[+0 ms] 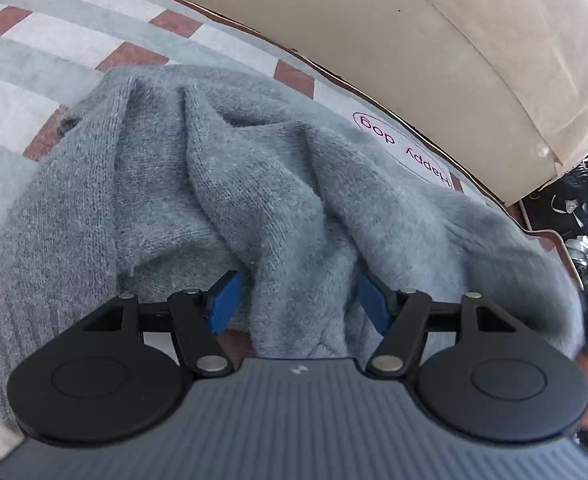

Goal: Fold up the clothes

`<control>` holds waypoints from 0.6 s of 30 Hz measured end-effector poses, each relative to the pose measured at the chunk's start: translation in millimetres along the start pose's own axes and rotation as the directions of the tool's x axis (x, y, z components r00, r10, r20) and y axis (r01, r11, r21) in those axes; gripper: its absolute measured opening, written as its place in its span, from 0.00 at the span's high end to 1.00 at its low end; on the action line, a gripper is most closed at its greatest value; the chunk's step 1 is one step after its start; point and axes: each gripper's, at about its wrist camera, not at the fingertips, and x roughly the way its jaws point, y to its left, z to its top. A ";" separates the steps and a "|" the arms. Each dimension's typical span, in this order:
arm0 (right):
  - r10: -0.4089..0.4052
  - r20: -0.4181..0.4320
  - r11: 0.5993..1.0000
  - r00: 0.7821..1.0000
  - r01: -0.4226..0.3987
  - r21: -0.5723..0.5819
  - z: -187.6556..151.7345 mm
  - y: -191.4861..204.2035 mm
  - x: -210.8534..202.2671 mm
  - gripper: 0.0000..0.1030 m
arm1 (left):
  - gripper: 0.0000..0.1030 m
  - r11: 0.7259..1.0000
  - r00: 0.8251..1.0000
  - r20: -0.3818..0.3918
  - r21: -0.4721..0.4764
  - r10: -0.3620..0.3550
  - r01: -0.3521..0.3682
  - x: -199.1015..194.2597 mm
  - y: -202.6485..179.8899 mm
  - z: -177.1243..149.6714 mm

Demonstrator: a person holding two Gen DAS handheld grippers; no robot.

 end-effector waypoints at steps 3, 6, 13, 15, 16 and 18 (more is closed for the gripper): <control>0.065 -0.079 0.995 0.995 -0.071 -0.068 -32.1 15.1 -2.5 0.63 | 0.37 1.000 1.000 -0.007 0.016 0.027 -0.027 6.0 2.1 -4.0; 0.054 -0.091 0.983 0.994 -0.069 -0.171 -50.3 28.0 -7.3 0.63 | 0.37 1.000 1.000 -0.005 0.004 0.014 -0.014 6.4 4.7 -7.6; 0.114 0.047 0.993 0.992 -0.113 -0.011 -52.2 -6.5 -13.4 0.64 | 0.36 0.996 1.000 -0.007 0.090 -0.002 0.003 15.6 -4.9 -10.4; 0.117 0.108 0.989 0.987 -0.126 0.083 -48.6 -23.8 -14.8 0.65 | 0.36 0.995 0.999 -0.033 0.096 -0.036 0.039 18.0 -9.6 -10.5; 0.095 0.133 0.985 0.986 -0.113 0.134 -47.2 -31.4 -18.8 0.65 | 0.37 0.993 0.998 -0.036 0.104 -0.050 0.053 17.7 -13.3 -12.1; 0.027 0.171 0.985 0.985 -0.055 0.162 -46.1 -37.4 -25.5 0.65 | 0.37 0.990 0.997 -0.041 0.121 -0.062 0.066 17.5 -19.9 -14.9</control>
